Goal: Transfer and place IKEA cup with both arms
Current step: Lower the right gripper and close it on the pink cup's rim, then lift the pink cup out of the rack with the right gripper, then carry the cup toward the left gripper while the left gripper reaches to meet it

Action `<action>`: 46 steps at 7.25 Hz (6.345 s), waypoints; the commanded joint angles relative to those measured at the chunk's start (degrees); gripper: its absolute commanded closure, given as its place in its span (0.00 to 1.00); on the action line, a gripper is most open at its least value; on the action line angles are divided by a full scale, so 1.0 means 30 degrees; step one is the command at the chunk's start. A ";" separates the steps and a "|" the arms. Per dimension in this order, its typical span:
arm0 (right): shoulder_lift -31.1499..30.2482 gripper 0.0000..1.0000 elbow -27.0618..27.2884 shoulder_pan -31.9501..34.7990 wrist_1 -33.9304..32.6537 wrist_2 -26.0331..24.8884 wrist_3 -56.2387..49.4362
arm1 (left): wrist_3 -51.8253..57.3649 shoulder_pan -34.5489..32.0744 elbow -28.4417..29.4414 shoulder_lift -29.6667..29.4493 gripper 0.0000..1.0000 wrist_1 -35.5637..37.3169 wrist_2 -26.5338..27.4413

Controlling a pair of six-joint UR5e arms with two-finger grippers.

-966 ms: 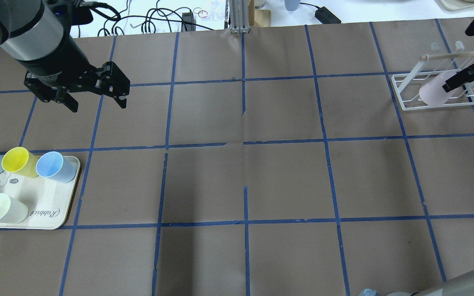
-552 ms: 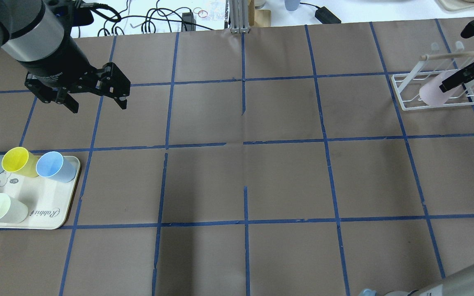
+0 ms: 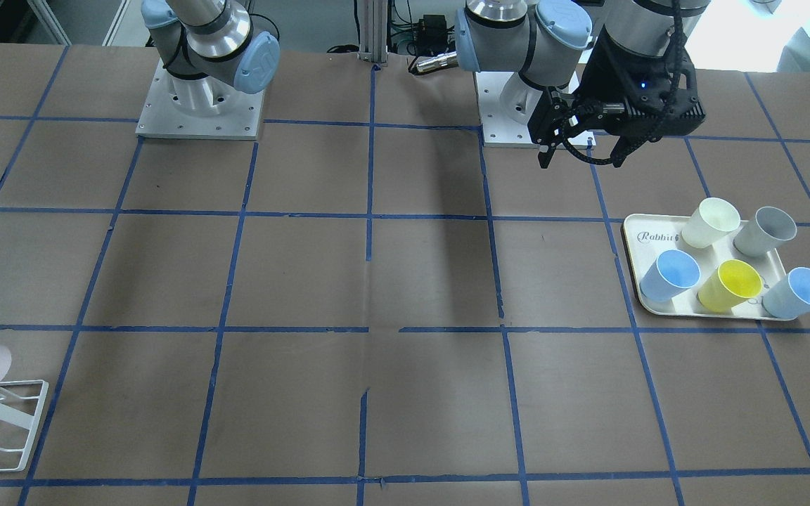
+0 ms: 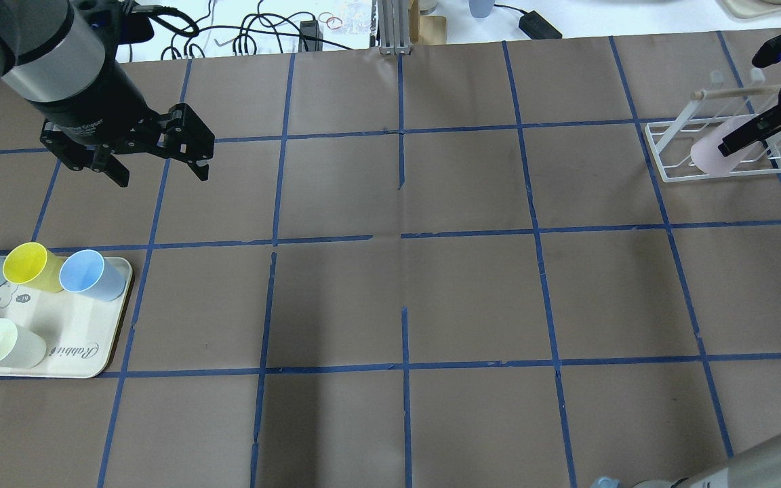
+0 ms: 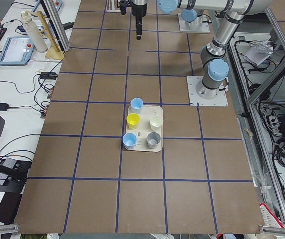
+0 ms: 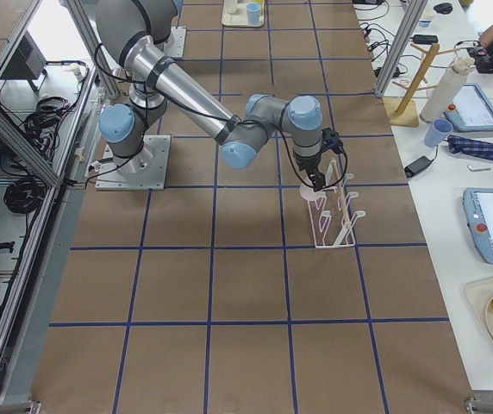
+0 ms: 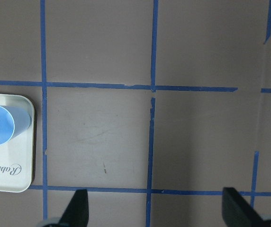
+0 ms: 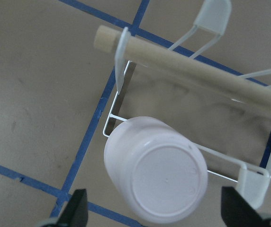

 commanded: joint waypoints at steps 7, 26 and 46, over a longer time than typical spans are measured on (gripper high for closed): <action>0.0264 0.47 -0.0096 0.0002 -0.0109 0.0018 -0.0013 | 0.0000 0.0033 0.0029 0.0009 0.00 0.0010 0.0000; -0.6182 1.00 -0.0683 0.5849 0.8504 0.2992 0.5913 | 0.2863 0.1462 -0.0323 0.0915 0.00 -0.1068 -0.2043; -0.4014 1.00 0.4005 1.0048 1.0174 2.8084 1.6452 | 0.8233 0.3988 -0.5860 -0.2510 0.00 -0.4824 -2.6600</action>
